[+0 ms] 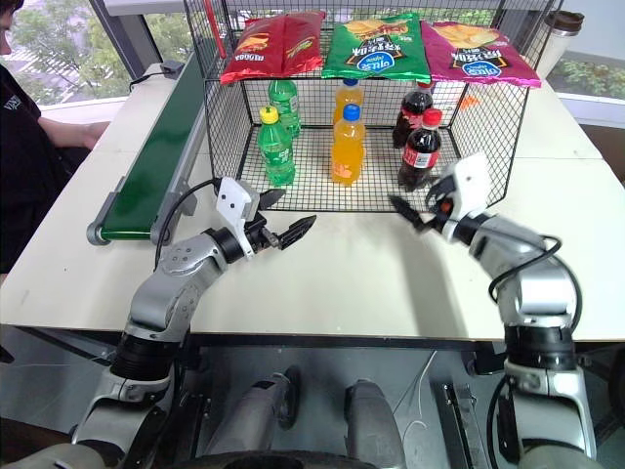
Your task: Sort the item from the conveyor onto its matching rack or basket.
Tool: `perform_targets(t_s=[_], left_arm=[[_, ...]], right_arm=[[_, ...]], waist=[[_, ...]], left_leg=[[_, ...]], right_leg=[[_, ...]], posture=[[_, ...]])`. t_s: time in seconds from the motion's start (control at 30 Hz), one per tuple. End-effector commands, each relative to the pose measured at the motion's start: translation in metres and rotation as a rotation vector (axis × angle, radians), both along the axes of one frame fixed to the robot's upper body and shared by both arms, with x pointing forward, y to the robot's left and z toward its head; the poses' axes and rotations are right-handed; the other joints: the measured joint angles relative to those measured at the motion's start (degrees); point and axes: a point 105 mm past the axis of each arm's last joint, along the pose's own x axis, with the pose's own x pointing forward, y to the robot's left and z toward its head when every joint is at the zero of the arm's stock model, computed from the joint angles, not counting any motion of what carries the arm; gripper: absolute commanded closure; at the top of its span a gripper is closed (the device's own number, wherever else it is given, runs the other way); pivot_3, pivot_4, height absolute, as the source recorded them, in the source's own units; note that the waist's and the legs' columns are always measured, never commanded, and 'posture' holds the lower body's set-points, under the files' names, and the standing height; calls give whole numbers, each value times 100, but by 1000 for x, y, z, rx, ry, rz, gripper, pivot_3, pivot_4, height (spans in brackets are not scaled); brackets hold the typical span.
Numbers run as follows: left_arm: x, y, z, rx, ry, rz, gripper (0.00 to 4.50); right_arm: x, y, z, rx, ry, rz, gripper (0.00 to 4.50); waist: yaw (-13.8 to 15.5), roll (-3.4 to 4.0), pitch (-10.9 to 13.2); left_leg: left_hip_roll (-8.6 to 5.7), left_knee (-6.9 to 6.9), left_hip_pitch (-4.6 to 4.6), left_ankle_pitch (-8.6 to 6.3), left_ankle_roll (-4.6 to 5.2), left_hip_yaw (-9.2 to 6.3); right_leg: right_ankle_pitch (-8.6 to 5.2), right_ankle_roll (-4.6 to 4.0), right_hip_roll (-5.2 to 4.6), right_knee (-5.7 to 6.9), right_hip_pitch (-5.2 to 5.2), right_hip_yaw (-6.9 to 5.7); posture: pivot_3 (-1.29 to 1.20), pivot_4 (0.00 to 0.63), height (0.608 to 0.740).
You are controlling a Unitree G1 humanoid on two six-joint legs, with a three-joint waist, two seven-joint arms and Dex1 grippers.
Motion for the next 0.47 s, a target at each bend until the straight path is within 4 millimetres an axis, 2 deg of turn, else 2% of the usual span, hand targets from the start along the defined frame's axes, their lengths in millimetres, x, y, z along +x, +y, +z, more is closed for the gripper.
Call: perform_targets(t_s=[0.03,0.23,0.47], left_arm=[[-5,3,-3,18,-14,-10,0],[-9,10,-22,53,28,14,0],[-10,13,-24,47,26,38,0]], right_arm=[[-10,28,12,85,-43,58,31],[-15,48,-7,88,-38,52,31],[-12,55,-12,130,-24,43,31]], waist=[[1,2,-1],[39,5,-5],[26,5,-5]], left_leg=[[0,0,0,0,0,-1],[-1,0,2,-9,-14,-4],[-1,0,2,-10,-16,-4]], right_leg=[[1,-2,0,0,-1,1],[-8,-19,0,-4,3,0],[-8,-20,0,-5,2,0]], posture=[[0,150,738],[0,150,738],[0,150,738]])
